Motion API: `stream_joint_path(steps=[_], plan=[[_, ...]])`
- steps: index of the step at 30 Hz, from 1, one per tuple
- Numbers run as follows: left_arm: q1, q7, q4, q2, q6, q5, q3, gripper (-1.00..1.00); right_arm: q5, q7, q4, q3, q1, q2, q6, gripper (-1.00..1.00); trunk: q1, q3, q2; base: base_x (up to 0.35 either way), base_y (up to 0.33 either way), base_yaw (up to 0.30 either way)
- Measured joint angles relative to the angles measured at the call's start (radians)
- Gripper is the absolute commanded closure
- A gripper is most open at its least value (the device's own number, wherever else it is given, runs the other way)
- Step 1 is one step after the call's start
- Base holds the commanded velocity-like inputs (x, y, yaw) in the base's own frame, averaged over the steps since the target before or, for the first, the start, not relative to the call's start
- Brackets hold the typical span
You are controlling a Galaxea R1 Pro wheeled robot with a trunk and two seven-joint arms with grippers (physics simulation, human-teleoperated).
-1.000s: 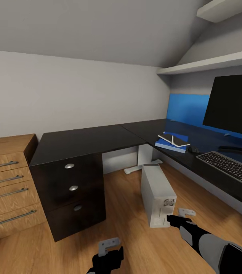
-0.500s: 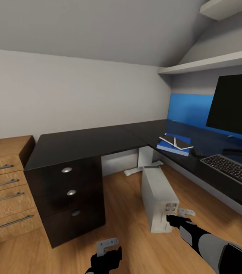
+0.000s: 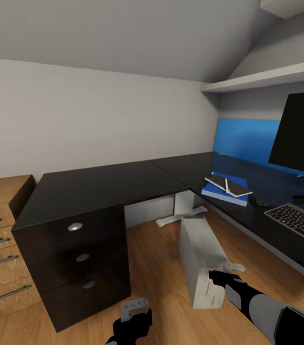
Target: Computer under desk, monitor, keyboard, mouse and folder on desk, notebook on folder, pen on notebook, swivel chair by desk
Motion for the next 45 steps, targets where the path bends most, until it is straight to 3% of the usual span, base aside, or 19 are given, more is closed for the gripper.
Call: stream_joint_path(steps=[6, 21, 34, 45], plan=[[0.0, -0.005, 0.001, 0.0, -0.065, 0.001, -0.005, -1.0, 0.0, 0.0, 0.0, 0.0, 0.0, 0.0, -0.001, -1.0, 0.0, 0.0, 0.0, 0.295, -0.01, 0.0], [0.0, -0.006, 0.001, 0.0, -0.071, 0.003, -0.009, -1.0, 0.0, 0.0, 0.0, 0.0, 0.0, 0.0, -0.003, -1.0, 0.0, 0.0, 0.0, 0.183, -0.003, 0.0], [0.0, -0.008, 0.005, -0.001, -0.071, 0.005, -0.013, -1.0, 0.0, -0.001, 0.0, 0.001, 0.0, 0.0, -0.023, -1.0, 0.001, 0.0, 0.0, -0.003, 0.0, 0.0], [0.0, -0.01, 0.006, -0.002, -0.071, 0.006, -0.014, -1.0, 0.0, -0.001, 0.0, 0.002, 0.0, 0.001, -0.024, -1.0, 0.001, 0.0, 0.0, -0.277, 0.0, 0.0]])
